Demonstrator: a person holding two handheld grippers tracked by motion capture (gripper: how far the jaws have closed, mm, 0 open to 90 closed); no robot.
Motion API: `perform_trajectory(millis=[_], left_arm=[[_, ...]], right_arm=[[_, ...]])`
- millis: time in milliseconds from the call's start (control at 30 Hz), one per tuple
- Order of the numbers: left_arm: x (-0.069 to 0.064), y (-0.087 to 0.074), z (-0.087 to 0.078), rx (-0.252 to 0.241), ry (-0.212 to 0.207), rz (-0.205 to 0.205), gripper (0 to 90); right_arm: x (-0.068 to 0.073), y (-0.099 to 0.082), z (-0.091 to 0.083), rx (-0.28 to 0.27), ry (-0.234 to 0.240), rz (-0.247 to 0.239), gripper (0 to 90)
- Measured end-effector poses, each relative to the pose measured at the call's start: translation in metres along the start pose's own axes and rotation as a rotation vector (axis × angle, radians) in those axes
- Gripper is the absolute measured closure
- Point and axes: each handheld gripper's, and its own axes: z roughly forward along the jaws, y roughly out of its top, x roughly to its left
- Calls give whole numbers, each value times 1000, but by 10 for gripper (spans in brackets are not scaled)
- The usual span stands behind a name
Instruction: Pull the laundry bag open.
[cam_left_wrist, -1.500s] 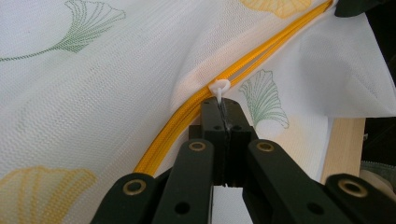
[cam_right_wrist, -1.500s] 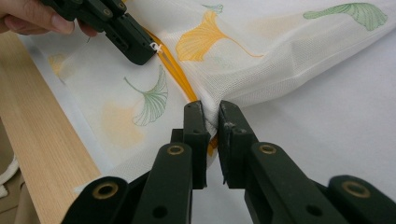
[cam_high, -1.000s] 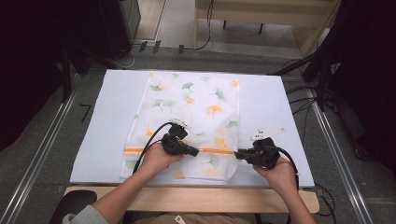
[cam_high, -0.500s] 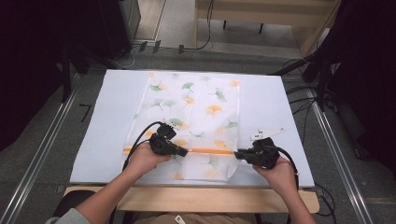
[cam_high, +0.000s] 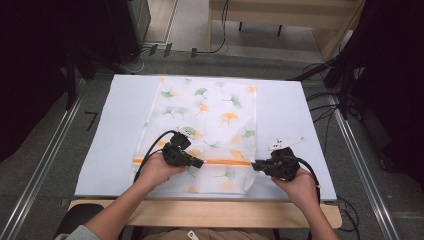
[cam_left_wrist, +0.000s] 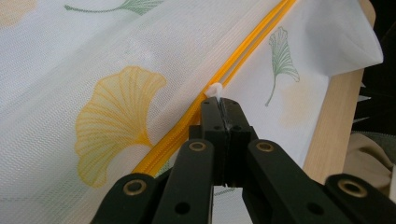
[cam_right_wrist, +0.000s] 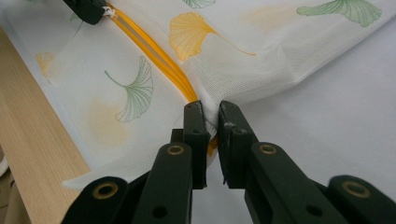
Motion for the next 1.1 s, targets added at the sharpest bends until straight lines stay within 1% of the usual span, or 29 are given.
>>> perform_trajectory(millis=[100, 233, 467, 567, 700, 900, 1033, 1067, 1100], left_arm=[[1, 0, 1, 7, 4, 3, 900], [4, -1, 0, 16, 9, -6, 900], [5, -2, -3, 16, -1, -13, 900], [7, -2, -4, 12, 4, -11, 900], [9, -5, -5, 16, 9, -20, 900], [13, -10, -13, 27, 22, -23, 900], [19, -18, -22, 27, 32, -42, 900], [21, -22, -27, 24, 35, -46, 900], [21, -22, -27, 24, 35, -46, 900]], right_arm=[[0, 0, 0, 0, 2, -1, 846], [0, 0, 0, 2, 1, -1, 847], [1, 0, 0, -1, 5, -2, 846], [1, 0, 1, -2, 6, -4, 846], [1, 0, 1, 2, 7, -3, 846], [1, 0, 1, 1, 7, -3, 846], [0, 0, 1, 7, 7, -1, 846], [0, 0, 1, 5, 7, -4, 846], [0, 0, 1, 5, 7, -4, 846]])
